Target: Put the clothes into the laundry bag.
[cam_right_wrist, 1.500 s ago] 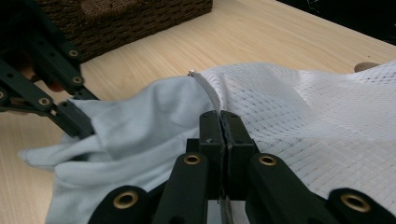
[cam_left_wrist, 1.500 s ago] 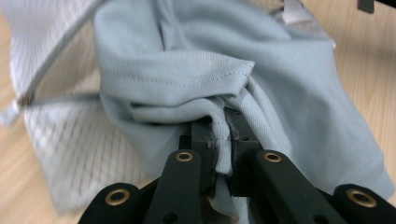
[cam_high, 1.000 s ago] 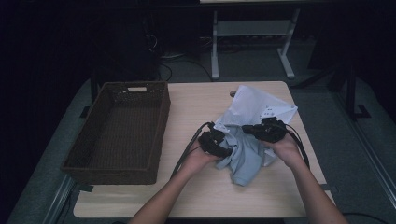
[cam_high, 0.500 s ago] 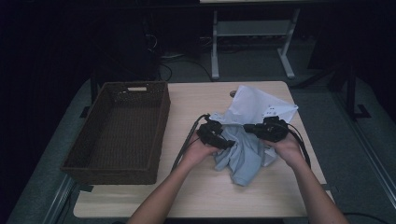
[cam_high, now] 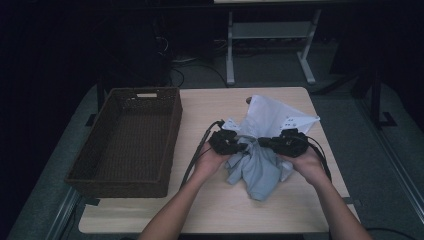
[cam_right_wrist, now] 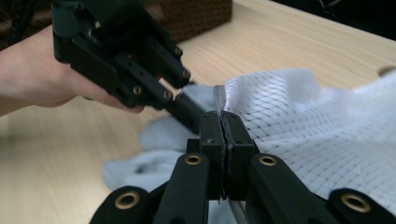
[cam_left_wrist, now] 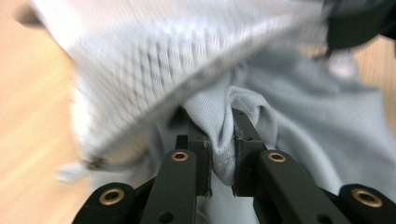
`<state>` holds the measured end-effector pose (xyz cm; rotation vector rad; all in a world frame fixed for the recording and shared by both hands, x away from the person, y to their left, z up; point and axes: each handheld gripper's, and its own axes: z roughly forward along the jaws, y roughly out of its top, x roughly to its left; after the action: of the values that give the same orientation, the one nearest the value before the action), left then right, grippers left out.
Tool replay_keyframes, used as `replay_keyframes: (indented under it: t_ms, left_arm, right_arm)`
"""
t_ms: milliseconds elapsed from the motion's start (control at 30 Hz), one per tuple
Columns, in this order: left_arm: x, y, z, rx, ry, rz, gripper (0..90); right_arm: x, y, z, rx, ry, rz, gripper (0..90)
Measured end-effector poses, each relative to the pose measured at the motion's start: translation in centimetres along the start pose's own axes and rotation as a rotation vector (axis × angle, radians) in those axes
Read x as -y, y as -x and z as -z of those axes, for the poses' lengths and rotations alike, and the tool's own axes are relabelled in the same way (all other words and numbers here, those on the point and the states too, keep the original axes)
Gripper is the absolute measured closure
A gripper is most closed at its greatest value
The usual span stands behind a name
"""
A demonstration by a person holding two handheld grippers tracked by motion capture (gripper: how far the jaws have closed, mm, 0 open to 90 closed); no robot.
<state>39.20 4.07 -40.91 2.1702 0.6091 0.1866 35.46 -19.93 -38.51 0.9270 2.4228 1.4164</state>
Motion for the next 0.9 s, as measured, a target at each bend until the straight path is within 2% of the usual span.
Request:
replay_keyframes:
  t_ms: [67, 167, 233, 300, 400, 567, 667, 767, 900]
  left_arm:
    - [-0.4, 0.0, 1.2, -0.009, 0.030, -0.003, 81.0]
    - [-0.7, 0.1, 2.2, -0.029, 0.056, -0.015, 81.0]
    - [-0.7, 0.3, 2.2, -0.022, 0.063, -0.010, 81.0]
    - [-0.7, 0.6, 1.5, -0.015, 0.058, -0.009, 80.9]
    - [-0.5, 1.1, -0.5, -0.036, 0.046, -0.012, 80.8]
    - [-0.2, 1.1, -3.4, -0.078, 0.065, 0.033, 80.7]
    - [0.0, 1.1, -4.7, -0.102, 0.050, 0.038, 80.6]
    - [0.1, 1.0, -5.0, -0.096, 0.043, 0.043, 79.1]
    - [0.0, 1.0, -3.9, -0.070, 0.031, 0.049, 71.3]
  right_arm:
    - [-0.7, -1.0, -0.3, 0.002, 0.007, 0.018, 87.7]
    - [-2.2, -2.5, -0.3, 0.012, 0.052, 0.045, 87.7]
    - [-3.1, -3.2, -0.2, 0.031, 0.076, 0.060, 87.6]
    - [-3.4, -3.5, -0.2, 0.056, 0.080, 0.066, 87.7]
    - [-2.8, -3.0, -0.4, 0.071, 0.078, 0.038, 87.7]
    - [-2.0, -2.1, 0.1, 0.096, 0.070, -0.009, 87.7]
    - [-1.6, -2.0, 0.5, 0.106, 0.060, -0.005, 87.6]
    - [-1.2, -1.6, 0.5, 0.117, 0.045, -0.007, 87.6]
    - [-0.8, -1.0, 0.5, 0.122, 0.037, -0.017, 87.4]
